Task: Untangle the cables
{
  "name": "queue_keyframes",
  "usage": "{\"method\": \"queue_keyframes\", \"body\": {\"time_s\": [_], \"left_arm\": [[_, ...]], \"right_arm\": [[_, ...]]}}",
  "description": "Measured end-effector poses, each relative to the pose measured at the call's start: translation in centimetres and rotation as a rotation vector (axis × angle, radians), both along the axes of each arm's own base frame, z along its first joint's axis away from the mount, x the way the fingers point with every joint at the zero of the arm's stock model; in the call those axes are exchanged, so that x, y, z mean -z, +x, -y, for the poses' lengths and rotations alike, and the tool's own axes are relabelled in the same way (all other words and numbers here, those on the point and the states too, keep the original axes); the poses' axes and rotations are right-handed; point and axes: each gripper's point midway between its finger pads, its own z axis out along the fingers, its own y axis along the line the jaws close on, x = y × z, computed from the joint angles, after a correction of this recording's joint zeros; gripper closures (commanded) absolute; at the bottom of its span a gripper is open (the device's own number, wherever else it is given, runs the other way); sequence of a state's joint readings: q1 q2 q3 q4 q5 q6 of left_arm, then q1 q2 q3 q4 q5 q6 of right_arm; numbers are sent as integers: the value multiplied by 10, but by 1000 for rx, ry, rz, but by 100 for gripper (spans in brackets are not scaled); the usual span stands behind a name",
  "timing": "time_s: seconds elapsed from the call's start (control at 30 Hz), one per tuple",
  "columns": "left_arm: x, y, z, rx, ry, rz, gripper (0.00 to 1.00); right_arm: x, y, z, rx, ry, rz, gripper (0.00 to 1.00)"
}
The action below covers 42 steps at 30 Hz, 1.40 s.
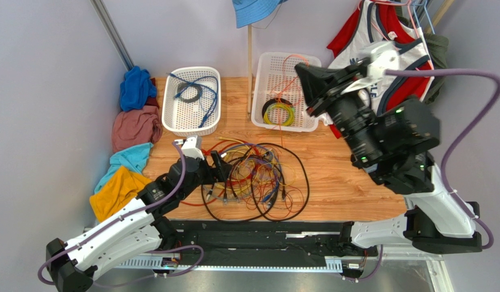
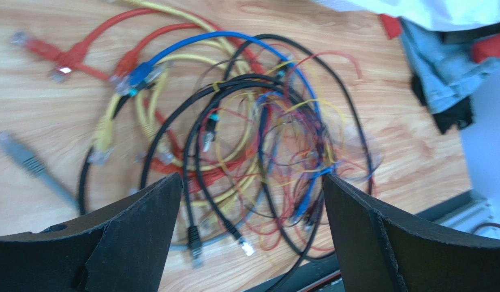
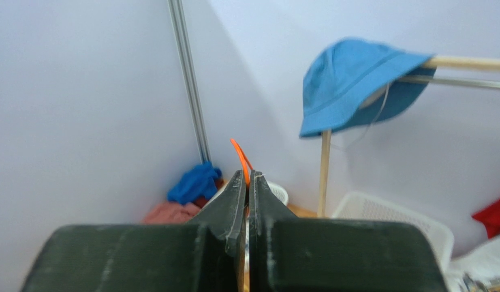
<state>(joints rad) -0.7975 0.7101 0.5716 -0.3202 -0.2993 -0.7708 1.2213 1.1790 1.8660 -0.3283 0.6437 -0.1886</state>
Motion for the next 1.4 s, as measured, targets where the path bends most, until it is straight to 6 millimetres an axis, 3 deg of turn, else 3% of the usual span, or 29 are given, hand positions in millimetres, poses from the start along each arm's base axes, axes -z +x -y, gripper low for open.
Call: {"method": "queue_keyframes", "body": {"time_s": [0.13,0.27,0.43,0.57,0.7,0.9,1.1,1.4], "left_arm": [[-6,1,18,74,-66,53,4],[-17,2,38,154,-149,133,4],[-19,6,47,171,-162,134,6],[-5,10,44,136,-106,60,7],[14,5,32,85,-62,-22,8],[13,-11,12,41,-119,-24,10],[-3,-20,3,35,-178,18,10],[8,-22,1,35,-144,-14,10]], "right_arm": [[-55,-14,24,-31,114,74,100],[-79,-24,43,-43,175,111,100],[-68,-20,44,-24,146,106,100],[-33,2,26,31,47,71,100],[11,51,14,128,-45,4,100],[67,146,34,300,-85,-133,100],[103,232,43,367,-48,-238,100],[145,328,35,357,28,-272,100]]}}
